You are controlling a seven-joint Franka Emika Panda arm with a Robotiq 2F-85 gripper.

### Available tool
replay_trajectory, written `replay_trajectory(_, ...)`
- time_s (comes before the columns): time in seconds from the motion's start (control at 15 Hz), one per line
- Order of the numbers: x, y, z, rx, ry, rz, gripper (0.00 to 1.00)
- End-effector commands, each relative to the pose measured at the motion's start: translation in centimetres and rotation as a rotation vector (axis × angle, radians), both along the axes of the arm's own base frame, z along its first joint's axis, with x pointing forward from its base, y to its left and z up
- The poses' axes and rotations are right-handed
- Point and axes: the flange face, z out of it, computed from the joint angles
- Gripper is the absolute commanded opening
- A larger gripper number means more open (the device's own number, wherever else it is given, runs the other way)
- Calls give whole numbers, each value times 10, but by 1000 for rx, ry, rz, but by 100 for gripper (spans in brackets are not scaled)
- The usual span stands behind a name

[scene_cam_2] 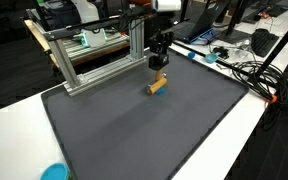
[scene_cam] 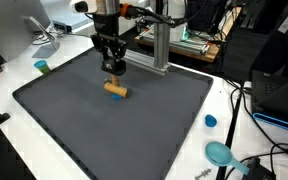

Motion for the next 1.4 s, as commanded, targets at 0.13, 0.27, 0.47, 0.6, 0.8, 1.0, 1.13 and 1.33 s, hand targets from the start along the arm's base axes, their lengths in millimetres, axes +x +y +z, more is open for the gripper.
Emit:
replay_trajectory(0.13, 10, 4, -1, 28, -103, 2, 22)
replay_trajectory(0.27, 13, 4, -4, 26, -107, 0, 22)
replay_trajectory(0.47, 12, 3, -19, 13, -64, -8, 22)
replay_trajectory(0.6, 15, 3, -18, 20, -78, -12, 22)
replay_trajectory(0.8, 19, 9, 3, 50, -181, -3, 22)
replay_trajectory(1.0, 16, 23, 33, 63, -262, 42, 22)
replay_trajectory(1.13, 10, 30, 43, 43, -193, 82, 22)
replay_trajectory(1.33, -3, 35, 52, 30, -29, 183, 22)
